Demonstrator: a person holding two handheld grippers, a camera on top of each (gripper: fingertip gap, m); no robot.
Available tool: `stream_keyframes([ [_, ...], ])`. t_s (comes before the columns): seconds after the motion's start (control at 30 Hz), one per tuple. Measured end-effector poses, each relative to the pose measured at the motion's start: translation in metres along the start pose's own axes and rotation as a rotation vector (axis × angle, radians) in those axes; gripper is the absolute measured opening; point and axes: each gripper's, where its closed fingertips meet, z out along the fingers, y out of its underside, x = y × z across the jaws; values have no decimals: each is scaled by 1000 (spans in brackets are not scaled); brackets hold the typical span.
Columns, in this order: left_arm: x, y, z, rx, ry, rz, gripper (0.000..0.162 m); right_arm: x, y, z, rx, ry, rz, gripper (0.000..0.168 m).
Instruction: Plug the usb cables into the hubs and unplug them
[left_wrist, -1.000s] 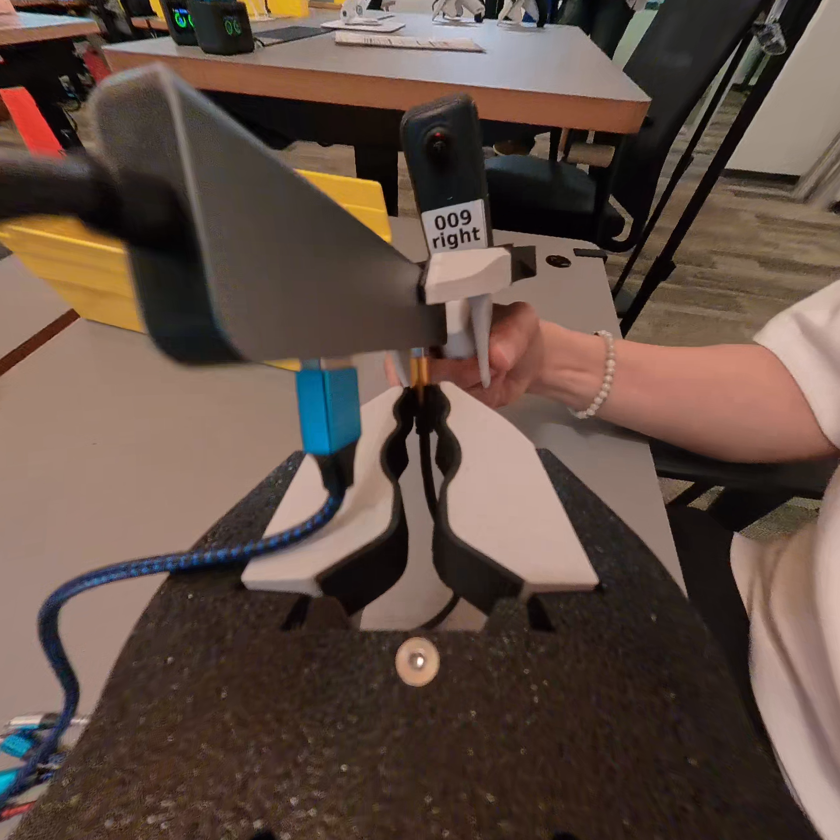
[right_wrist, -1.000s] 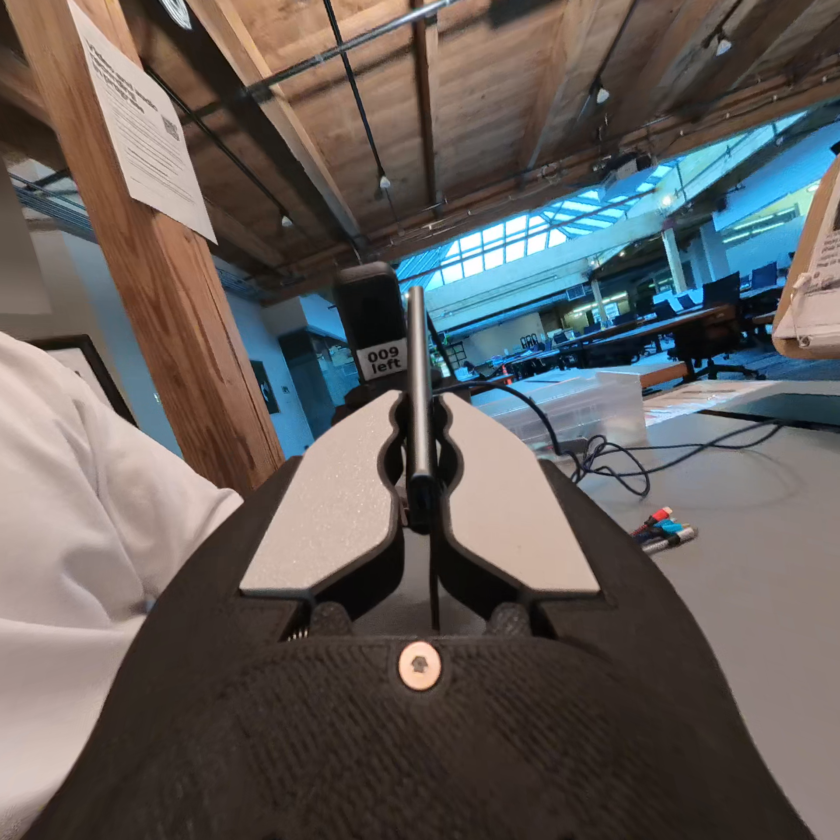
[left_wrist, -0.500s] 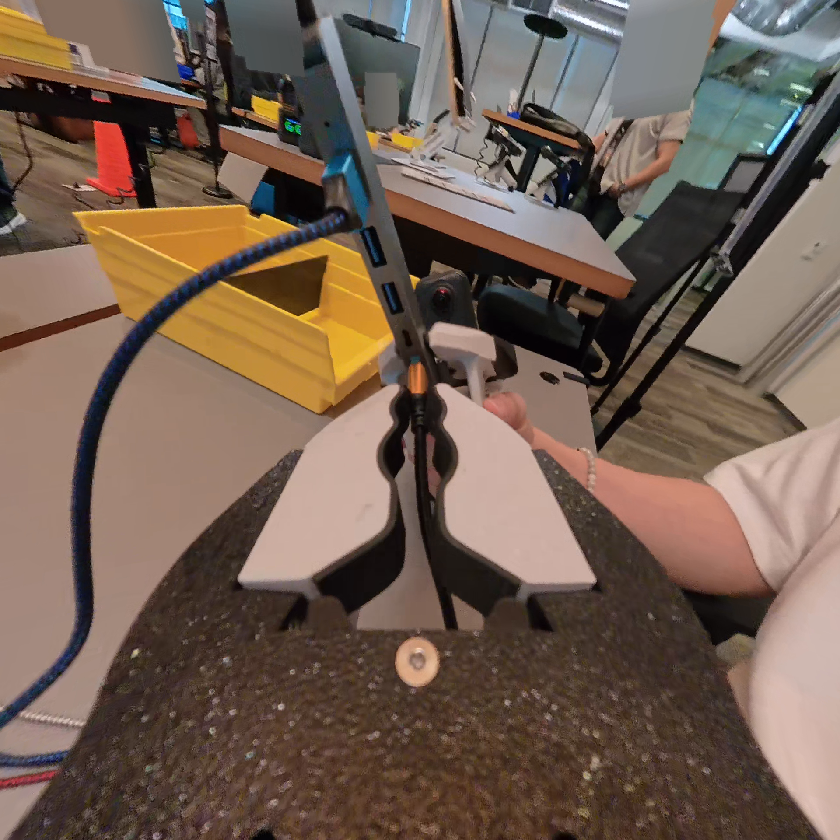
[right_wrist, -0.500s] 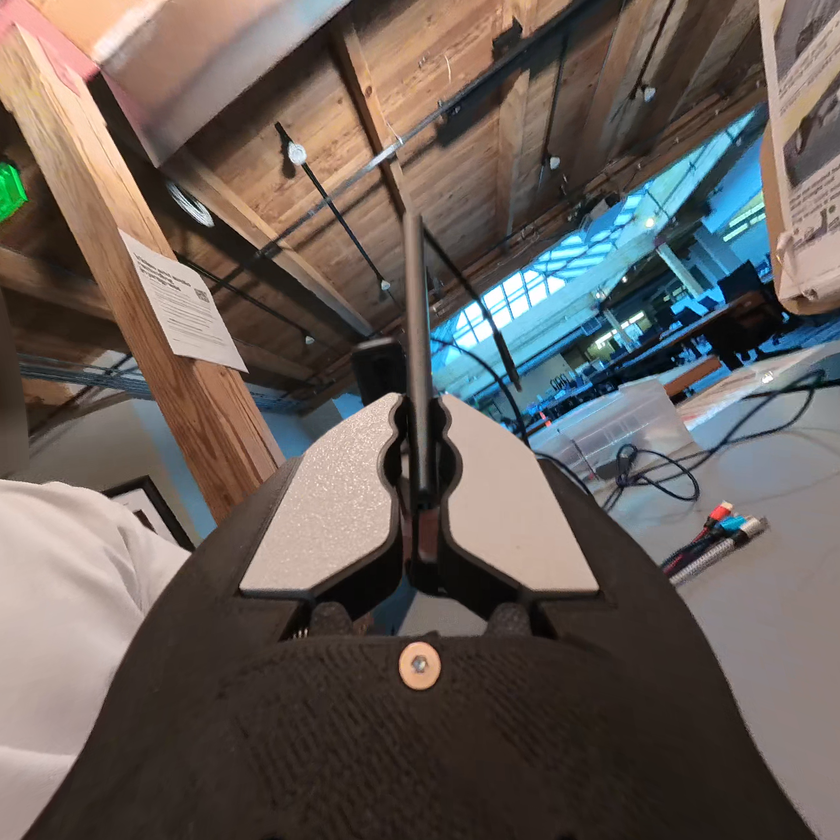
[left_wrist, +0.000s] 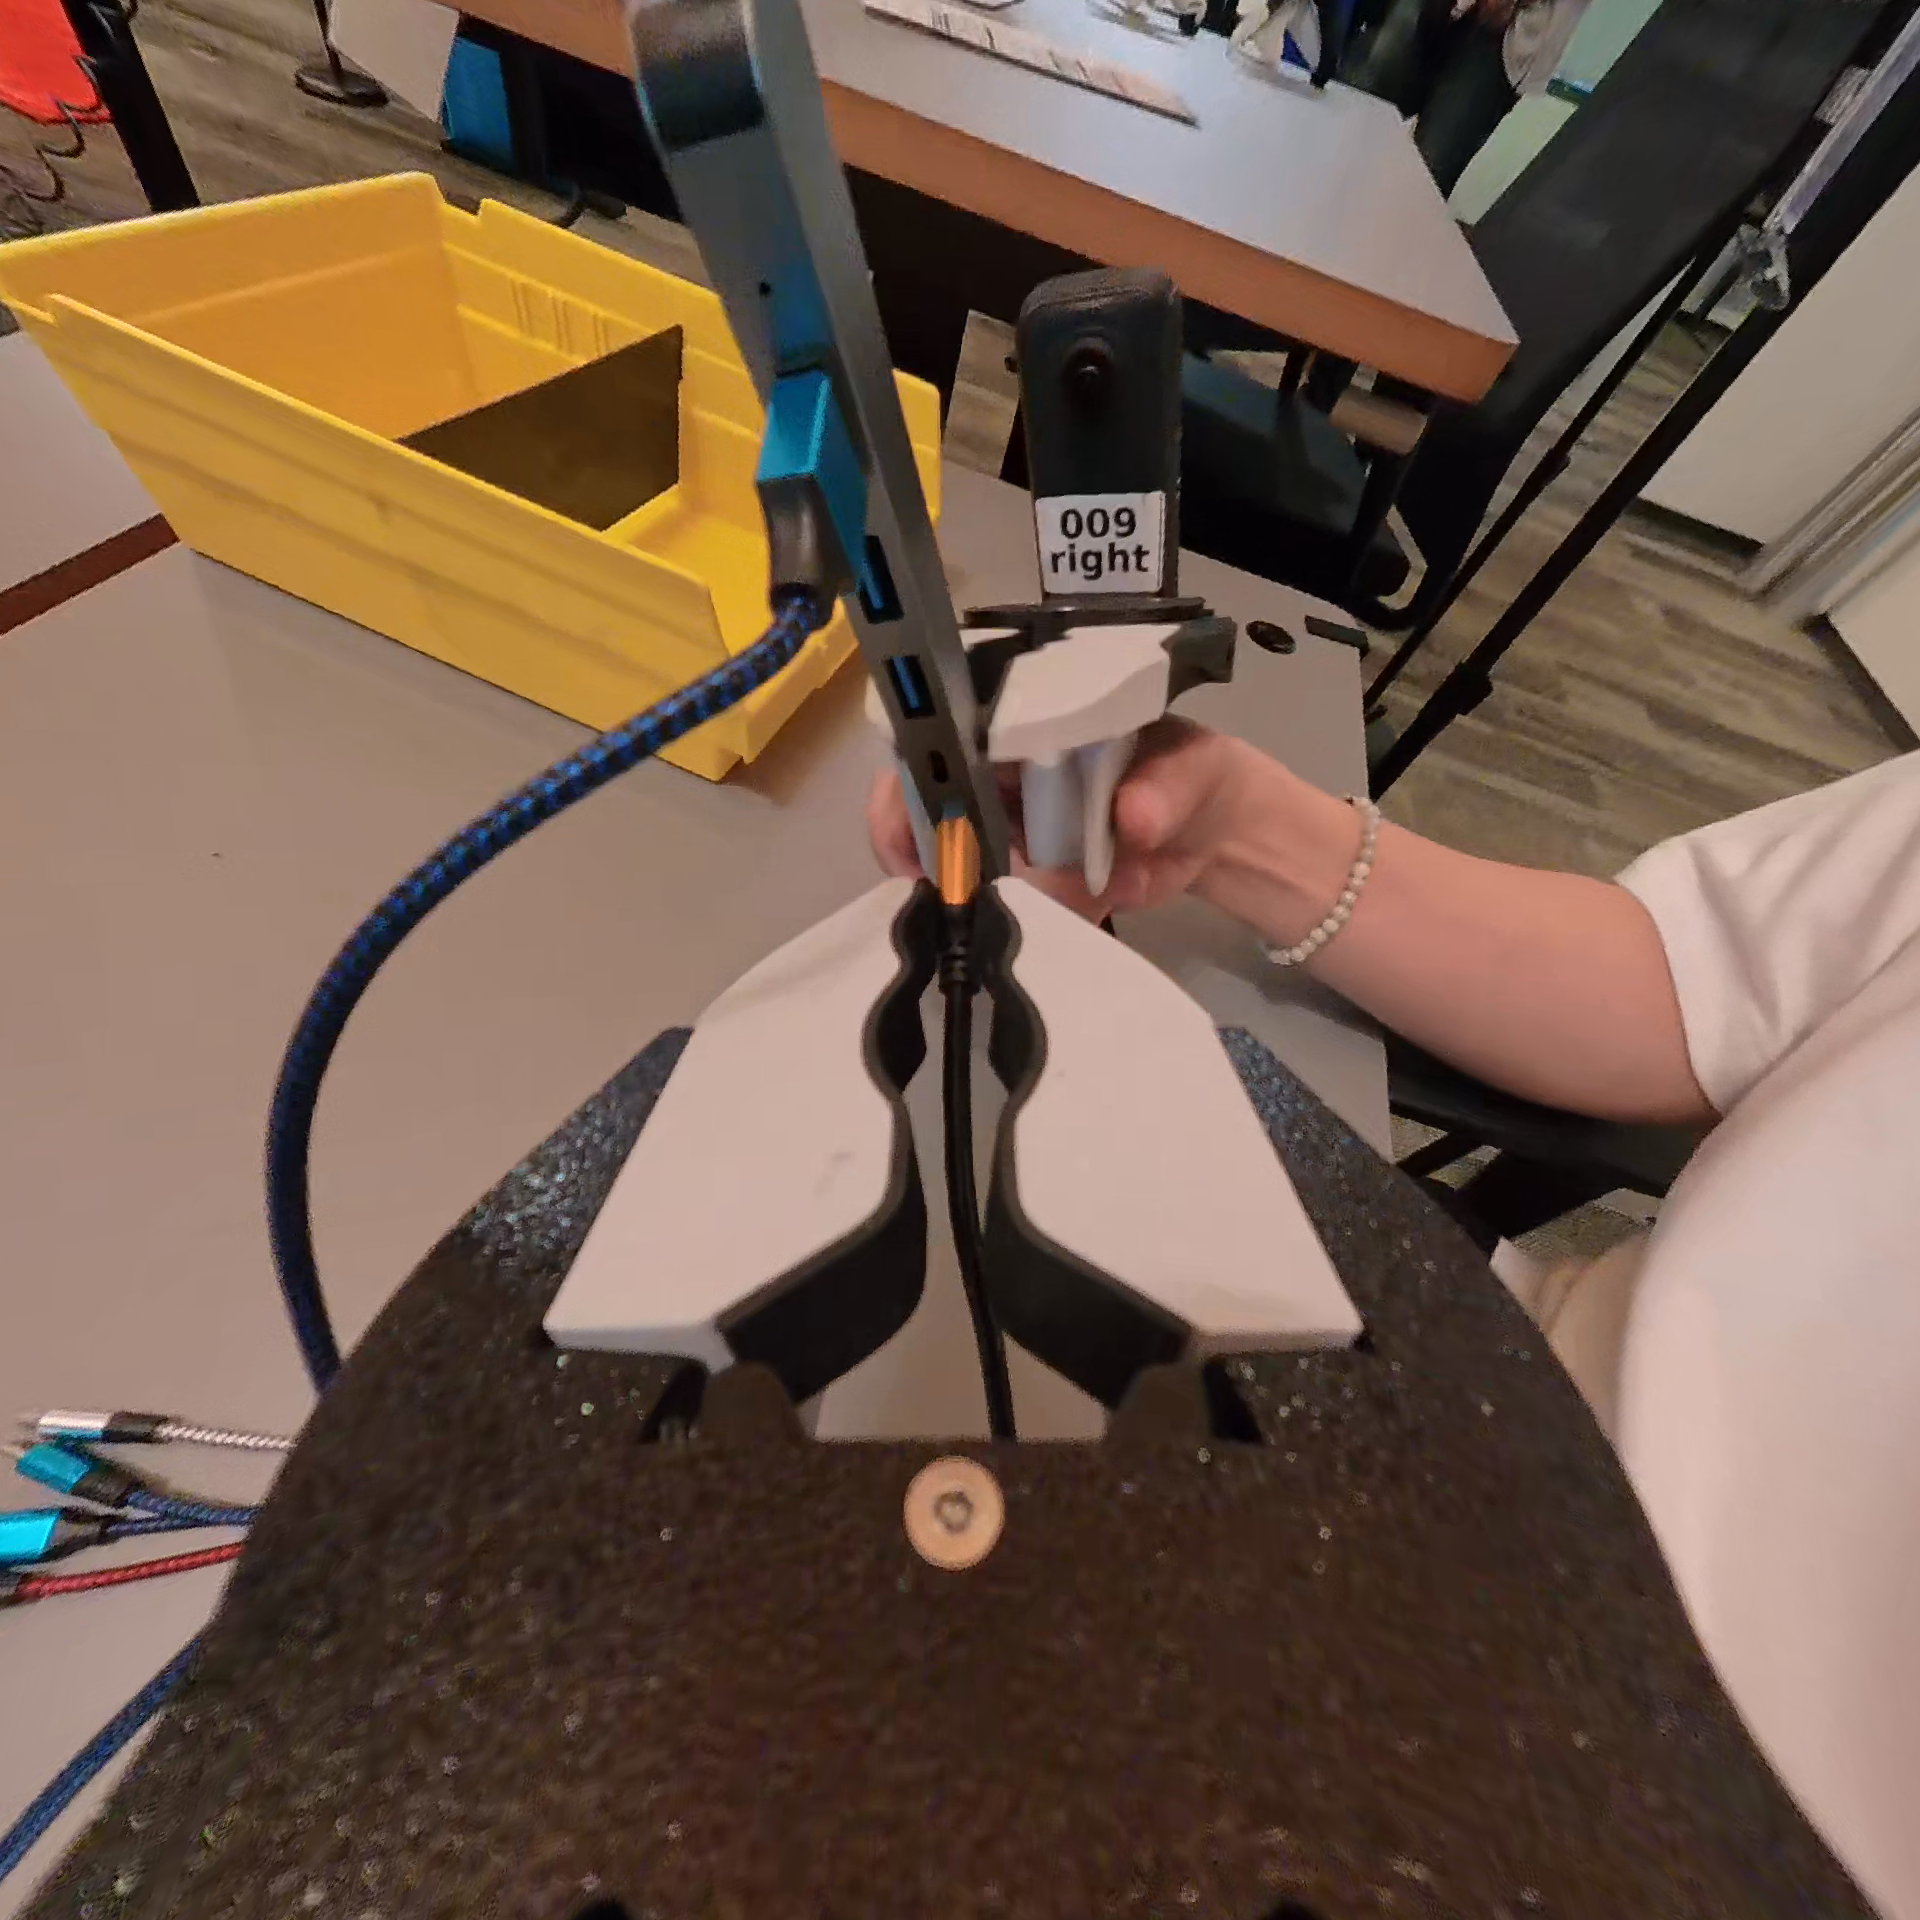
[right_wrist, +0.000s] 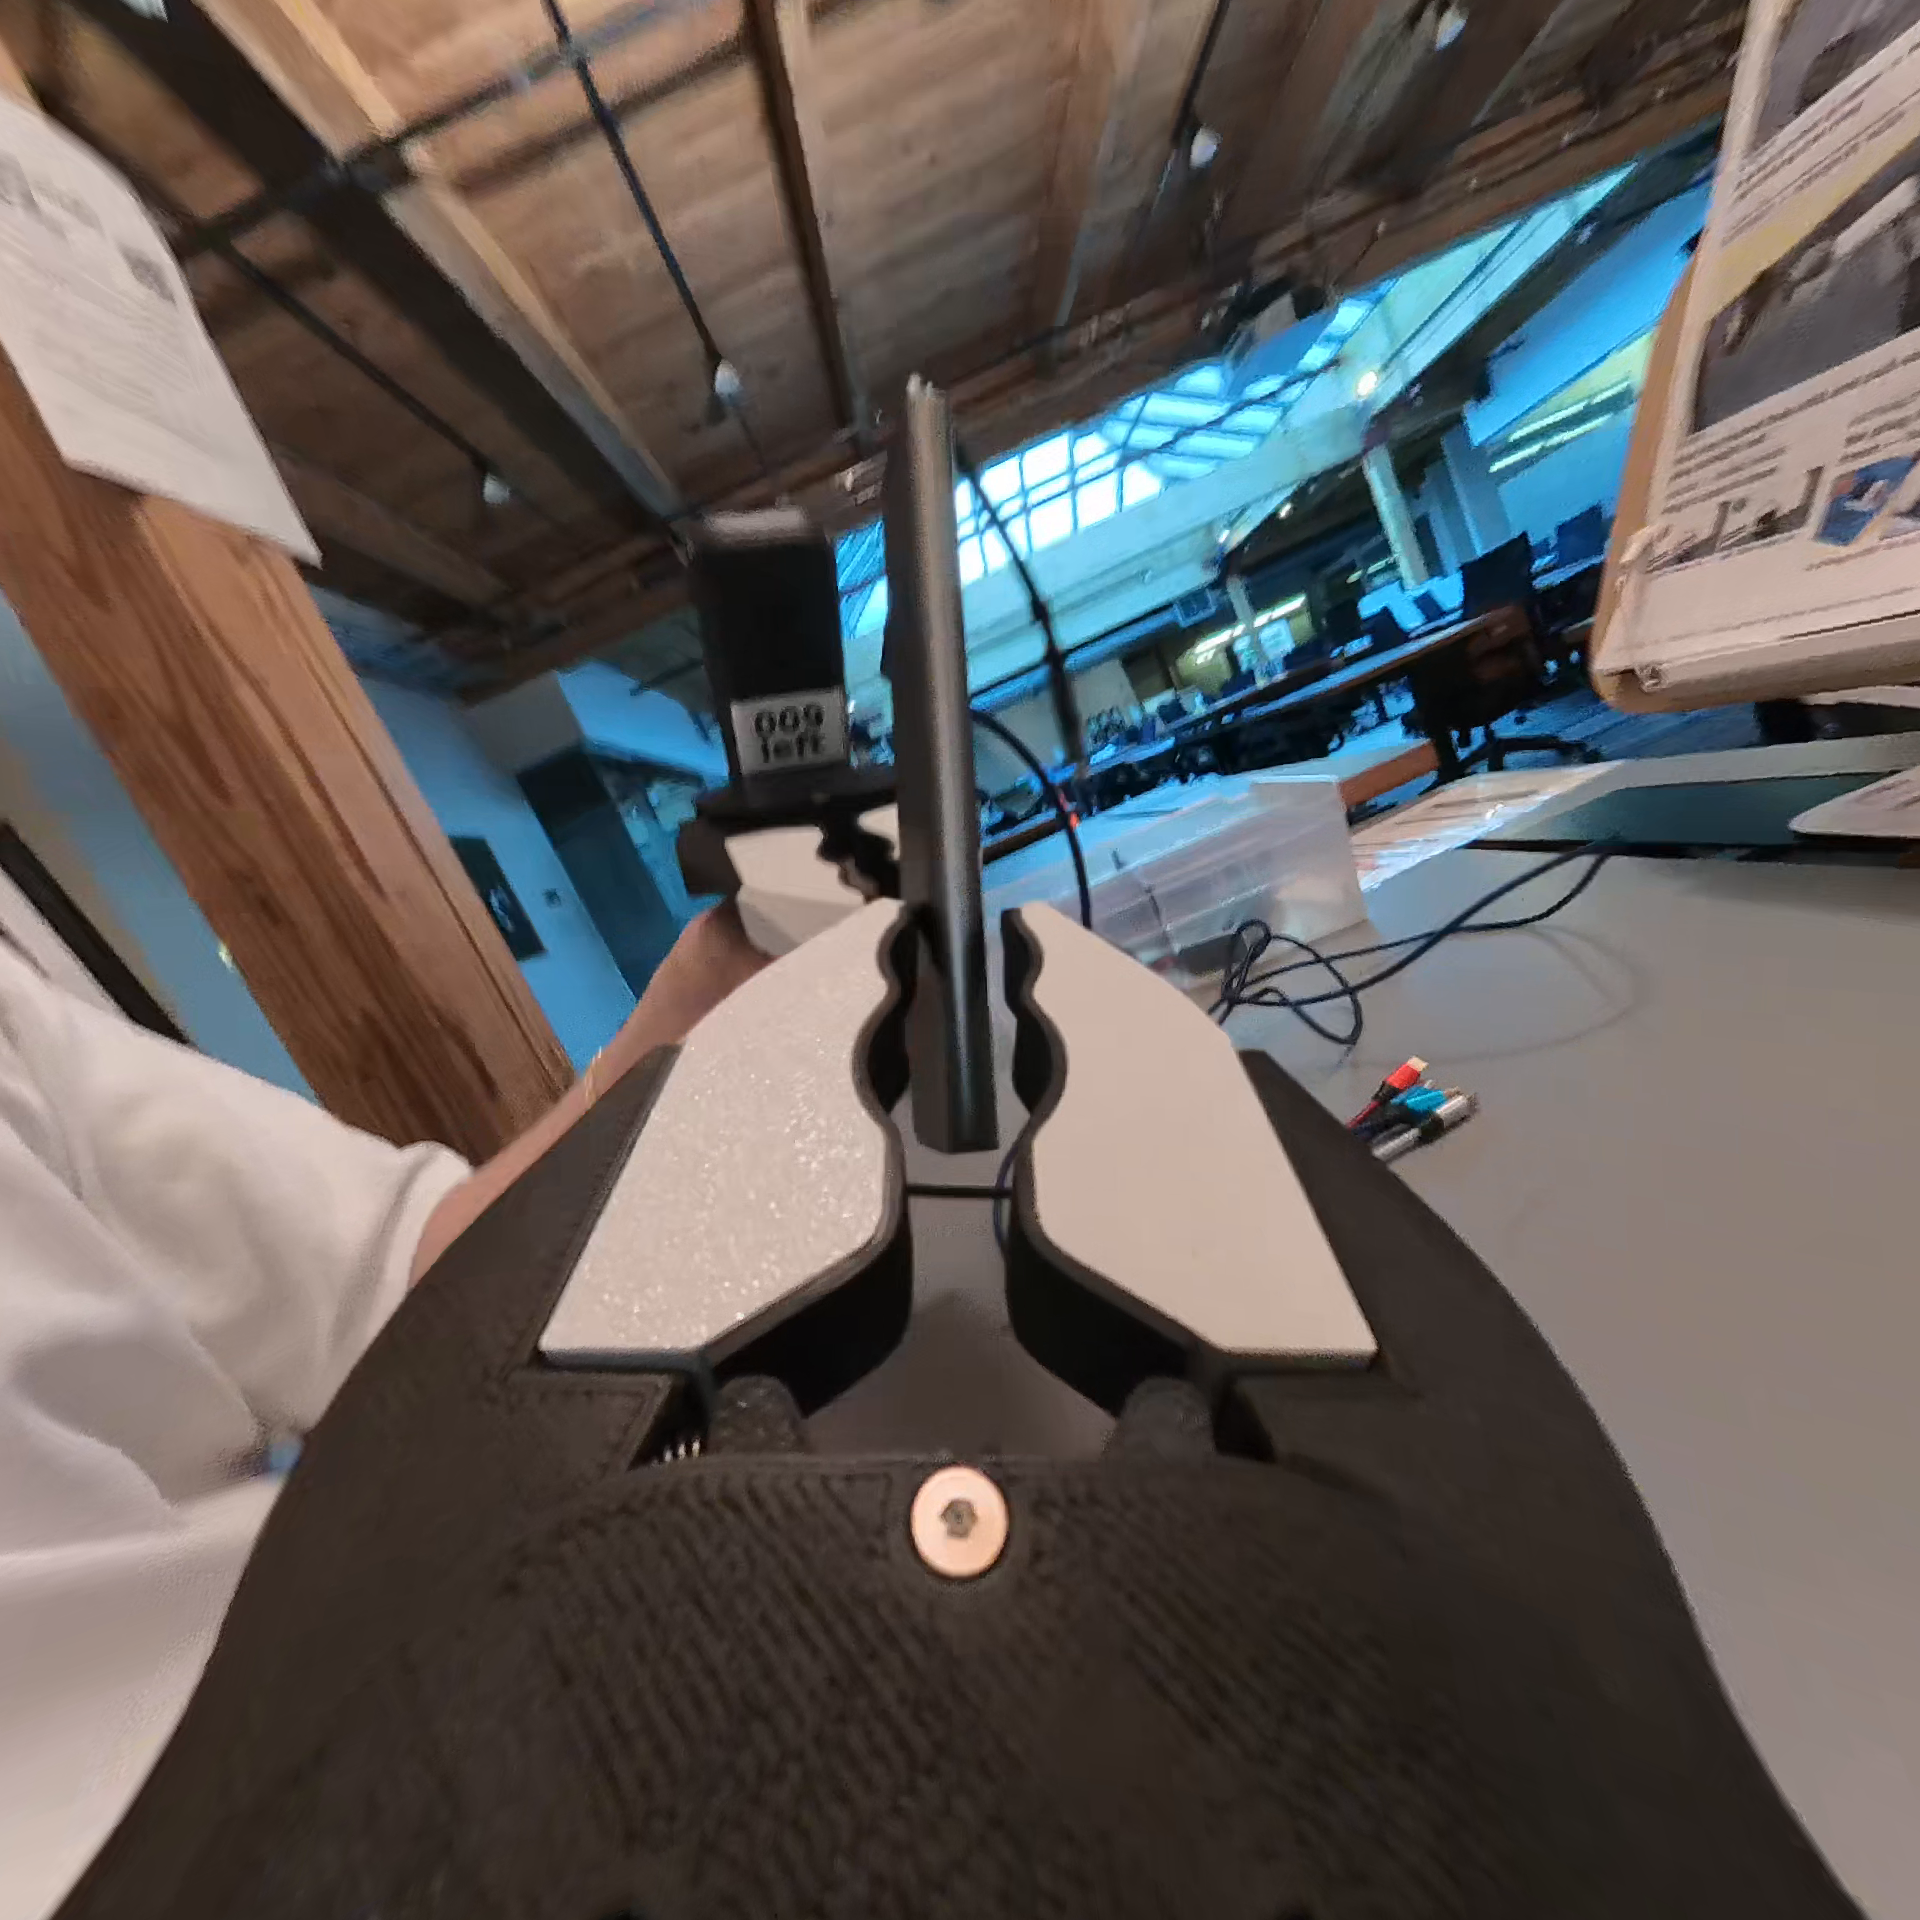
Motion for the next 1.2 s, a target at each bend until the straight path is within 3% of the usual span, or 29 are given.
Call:
stream_keyframes([
  [0.2, 6, -6, -1, 38, 40, 16, 7, -11, -3, 1, 46, -91, 23, 12],
  [0.53, -4, -3, -3, 83, -3, -1, 7, -2, 3, 6, 53, -73, 118, 12],
  [0.7, 2, -16, -3, 146, -8, 73, 8, -10, -11, 5, 89, -62, 13, 11],
  [0.77, 3, -22, -7, 182, -31, 104, 21, -12, -19, 6, 105, -24, -35, 11],
  [0.87, 0, -31, -30, 251, -94, 107, 39, -16, -34, -3, 141, -18, -53, 11],
  [1.0, -1, -33, -77, 367, -150, 98, 41, -13, -56, -24, 219, 30, -90, 11],
  [1.2, -19, 30, -126, 255, -279, 64, 39, -30, -89, -39, 283, 81, -180, 11],
])
